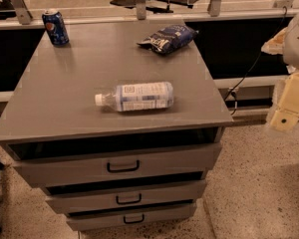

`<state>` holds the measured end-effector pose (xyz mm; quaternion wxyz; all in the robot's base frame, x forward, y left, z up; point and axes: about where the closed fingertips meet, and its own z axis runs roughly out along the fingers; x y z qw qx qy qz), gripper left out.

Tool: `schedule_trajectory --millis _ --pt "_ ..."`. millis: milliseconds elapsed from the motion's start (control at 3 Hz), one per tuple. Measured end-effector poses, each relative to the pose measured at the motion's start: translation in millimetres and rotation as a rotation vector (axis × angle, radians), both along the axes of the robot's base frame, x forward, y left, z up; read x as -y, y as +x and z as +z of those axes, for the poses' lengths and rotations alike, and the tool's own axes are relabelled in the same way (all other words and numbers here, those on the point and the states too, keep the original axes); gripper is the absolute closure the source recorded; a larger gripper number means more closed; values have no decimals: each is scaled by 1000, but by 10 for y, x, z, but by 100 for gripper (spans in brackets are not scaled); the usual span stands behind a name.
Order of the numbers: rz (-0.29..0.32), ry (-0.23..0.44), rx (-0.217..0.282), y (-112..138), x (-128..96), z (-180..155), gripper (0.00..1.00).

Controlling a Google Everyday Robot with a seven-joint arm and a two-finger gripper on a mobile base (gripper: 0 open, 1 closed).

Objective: Move blue chip bag near blue plastic bottle

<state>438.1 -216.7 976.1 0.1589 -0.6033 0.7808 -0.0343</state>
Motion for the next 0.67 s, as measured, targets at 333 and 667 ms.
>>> schedule_trajectory --millis 333,667 --pt "0 0 0 0 0 0 0" --pt "9 44 28 192 -60 -15 0"
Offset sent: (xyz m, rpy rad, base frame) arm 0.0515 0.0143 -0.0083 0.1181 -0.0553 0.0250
